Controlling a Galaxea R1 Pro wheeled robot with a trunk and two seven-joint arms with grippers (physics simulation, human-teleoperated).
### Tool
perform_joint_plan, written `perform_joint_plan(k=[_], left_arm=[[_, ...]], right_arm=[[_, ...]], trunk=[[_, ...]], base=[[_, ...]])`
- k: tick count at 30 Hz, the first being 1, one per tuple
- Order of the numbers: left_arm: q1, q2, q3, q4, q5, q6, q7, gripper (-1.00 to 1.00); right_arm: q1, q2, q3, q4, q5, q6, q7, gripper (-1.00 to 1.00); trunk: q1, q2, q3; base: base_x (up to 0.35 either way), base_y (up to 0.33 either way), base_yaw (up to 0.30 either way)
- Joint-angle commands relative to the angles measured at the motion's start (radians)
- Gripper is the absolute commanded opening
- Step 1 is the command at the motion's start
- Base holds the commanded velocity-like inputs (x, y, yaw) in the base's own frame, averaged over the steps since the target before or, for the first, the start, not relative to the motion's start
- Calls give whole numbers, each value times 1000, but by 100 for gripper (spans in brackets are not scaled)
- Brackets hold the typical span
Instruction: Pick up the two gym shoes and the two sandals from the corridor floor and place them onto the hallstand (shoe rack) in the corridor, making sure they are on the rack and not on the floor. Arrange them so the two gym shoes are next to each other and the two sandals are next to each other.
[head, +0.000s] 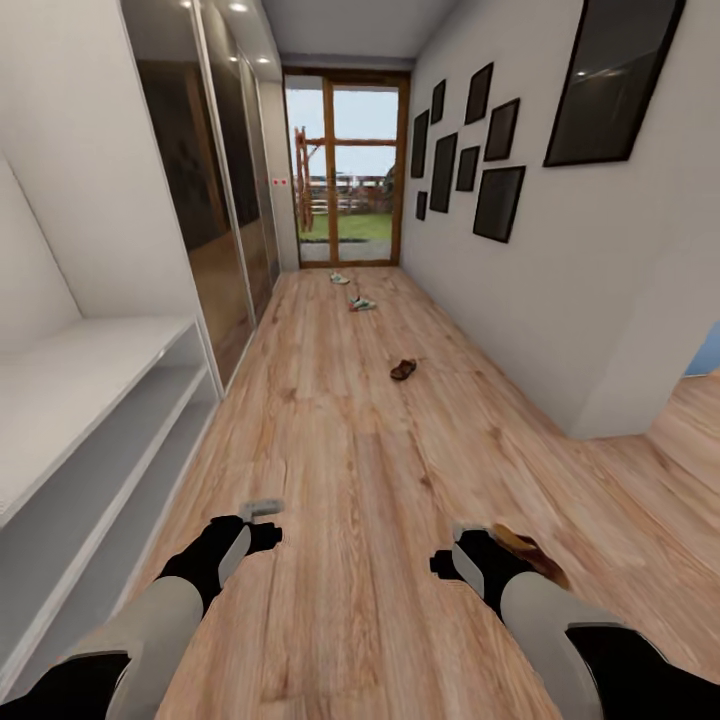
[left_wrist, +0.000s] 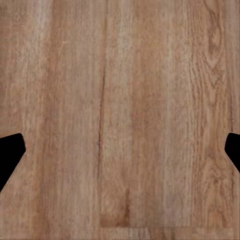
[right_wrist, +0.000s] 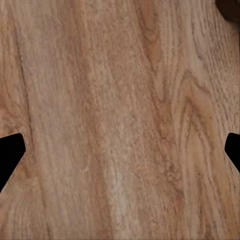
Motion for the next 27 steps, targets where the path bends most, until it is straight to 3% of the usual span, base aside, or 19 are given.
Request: perform_joint_plan(k=[1, 10, 20, 27], left_arm=[[0, 0, 0, 0, 0, 0, 0, 100], [0, 0, 0, 0, 0, -1, 0, 100], [0, -1, 0, 3, 0, -28, 0, 100], [19, -31, -14, -37, 5, -26, -2, 100]], right_arm=[[0, 0, 0, 0, 0, 0, 0, 100], [0, 0, 0, 0, 0, 0, 0, 100], [11, 0, 0, 4, 4, -113, 0, 100], [8, 4, 6, -36, 4, -115, 3, 100]], trunk=[[0, 0, -1], [0, 0, -10], [0, 0, -11], [0, 0, -11]], base=[[331, 154, 150], [280, 97, 98], [33, 9, 9], [0, 0, 0]])
